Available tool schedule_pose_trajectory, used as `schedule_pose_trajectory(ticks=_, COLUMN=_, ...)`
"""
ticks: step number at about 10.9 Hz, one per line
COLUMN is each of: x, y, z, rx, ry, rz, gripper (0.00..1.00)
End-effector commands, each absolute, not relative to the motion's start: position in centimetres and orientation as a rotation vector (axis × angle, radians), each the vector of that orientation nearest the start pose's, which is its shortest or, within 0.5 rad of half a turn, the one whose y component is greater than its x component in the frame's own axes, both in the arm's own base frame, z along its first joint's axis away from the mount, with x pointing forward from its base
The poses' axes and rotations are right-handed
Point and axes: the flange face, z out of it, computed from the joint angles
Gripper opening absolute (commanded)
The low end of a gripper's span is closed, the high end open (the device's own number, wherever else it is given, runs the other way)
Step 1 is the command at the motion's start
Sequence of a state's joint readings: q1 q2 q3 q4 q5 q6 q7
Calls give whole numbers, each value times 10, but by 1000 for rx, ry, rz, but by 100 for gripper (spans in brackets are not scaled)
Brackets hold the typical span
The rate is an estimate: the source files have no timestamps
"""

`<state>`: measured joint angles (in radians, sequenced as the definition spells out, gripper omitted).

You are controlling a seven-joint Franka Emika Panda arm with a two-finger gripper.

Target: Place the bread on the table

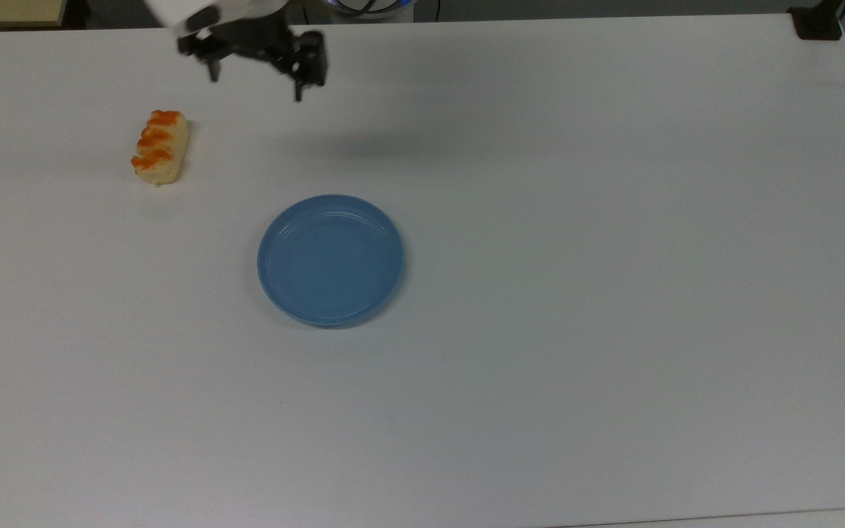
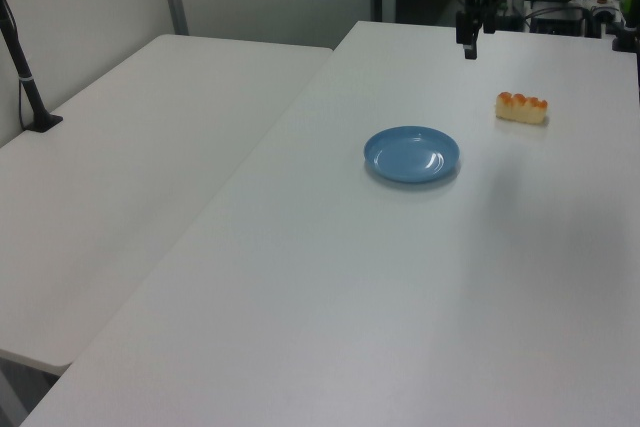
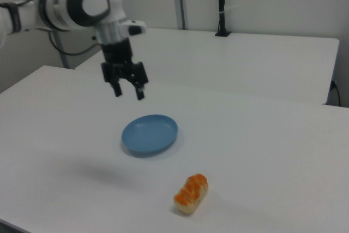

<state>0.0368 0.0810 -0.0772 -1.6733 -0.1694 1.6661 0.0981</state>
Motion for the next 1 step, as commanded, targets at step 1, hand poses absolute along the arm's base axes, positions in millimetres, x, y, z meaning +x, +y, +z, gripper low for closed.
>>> schedule_pose_trajectory(ticks=1, x=567, y=3, z=561, rx=-3273, ry=124, rz=208, gripper=100)
